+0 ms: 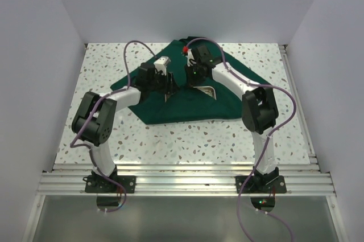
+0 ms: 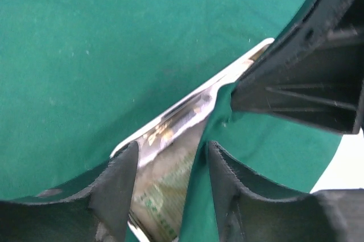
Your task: Prepare the surgical pack
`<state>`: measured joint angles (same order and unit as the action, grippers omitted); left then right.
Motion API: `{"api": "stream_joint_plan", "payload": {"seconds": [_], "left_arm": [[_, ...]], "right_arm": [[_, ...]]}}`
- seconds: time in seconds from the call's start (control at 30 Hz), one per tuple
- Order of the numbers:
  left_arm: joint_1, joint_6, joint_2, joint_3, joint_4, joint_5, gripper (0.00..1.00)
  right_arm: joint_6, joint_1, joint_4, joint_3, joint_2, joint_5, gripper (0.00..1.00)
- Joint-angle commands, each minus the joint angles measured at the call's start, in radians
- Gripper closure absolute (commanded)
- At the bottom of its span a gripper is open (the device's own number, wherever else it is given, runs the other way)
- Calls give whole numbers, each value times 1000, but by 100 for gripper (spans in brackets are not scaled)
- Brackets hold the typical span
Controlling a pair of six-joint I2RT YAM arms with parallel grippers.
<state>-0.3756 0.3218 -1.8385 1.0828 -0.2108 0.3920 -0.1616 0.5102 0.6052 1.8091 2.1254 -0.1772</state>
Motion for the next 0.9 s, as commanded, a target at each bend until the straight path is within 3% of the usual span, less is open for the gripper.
{"api": "stream_joint_plan", "payload": {"seconds": [0.0, 0.07, 0.17, 0.3, 0.4, 0.53, 0.87], "left_arm": [[-9, -30, -33, 68, -7, 28, 48], [-11, -26, -44, 78, -13, 36, 53], [-14, -21, -70, 101, -19, 79, 77], [-14, -13, -100, 123, -19, 122, 100], [-14, -9, -107, 129, -22, 107, 100], [-14, -3, -111, 135, -27, 93, 100], [-14, 5, -119, 147, -30, 96, 100]], "right_arm": [[19, -4, -4, 49, -12, -33, 94], [19, -6, -1, 52, -10, -35, 93], [22, -7, -1, 55, -10, -31, 93], [19, -15, 1, 61, -7, -38, 89], [5, -28, -18, 47, -21, -33, 57], [-18, -50, -105, -59, -84, -56, 40], [11, -61, -169, -62, -59, -91, 35]]}}
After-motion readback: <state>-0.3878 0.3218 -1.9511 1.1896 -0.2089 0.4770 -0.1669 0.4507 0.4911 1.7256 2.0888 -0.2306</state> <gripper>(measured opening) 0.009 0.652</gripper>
